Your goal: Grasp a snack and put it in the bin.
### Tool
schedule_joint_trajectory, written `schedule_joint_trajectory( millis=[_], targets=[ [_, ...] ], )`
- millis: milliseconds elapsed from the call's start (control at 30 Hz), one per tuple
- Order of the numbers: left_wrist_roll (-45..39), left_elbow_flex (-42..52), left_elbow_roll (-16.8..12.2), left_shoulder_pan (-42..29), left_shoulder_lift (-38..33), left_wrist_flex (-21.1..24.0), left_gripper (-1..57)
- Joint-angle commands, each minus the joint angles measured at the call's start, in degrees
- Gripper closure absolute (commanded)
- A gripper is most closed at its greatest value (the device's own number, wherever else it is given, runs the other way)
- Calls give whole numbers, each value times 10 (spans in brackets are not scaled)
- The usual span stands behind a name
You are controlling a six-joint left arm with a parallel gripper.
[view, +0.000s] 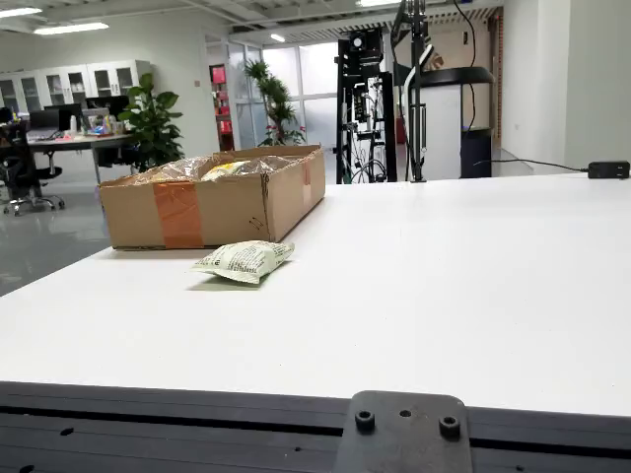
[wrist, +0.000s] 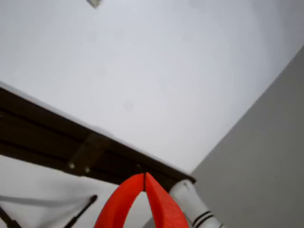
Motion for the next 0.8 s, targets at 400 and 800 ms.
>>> schedule_joint_trajectory(
  millis=[400, 800],
  targets=[
    [57, 0, 0, 25, -1, -1, 563],
    [97, 0, 0, 33, -1, -12, 477]
  ],
)
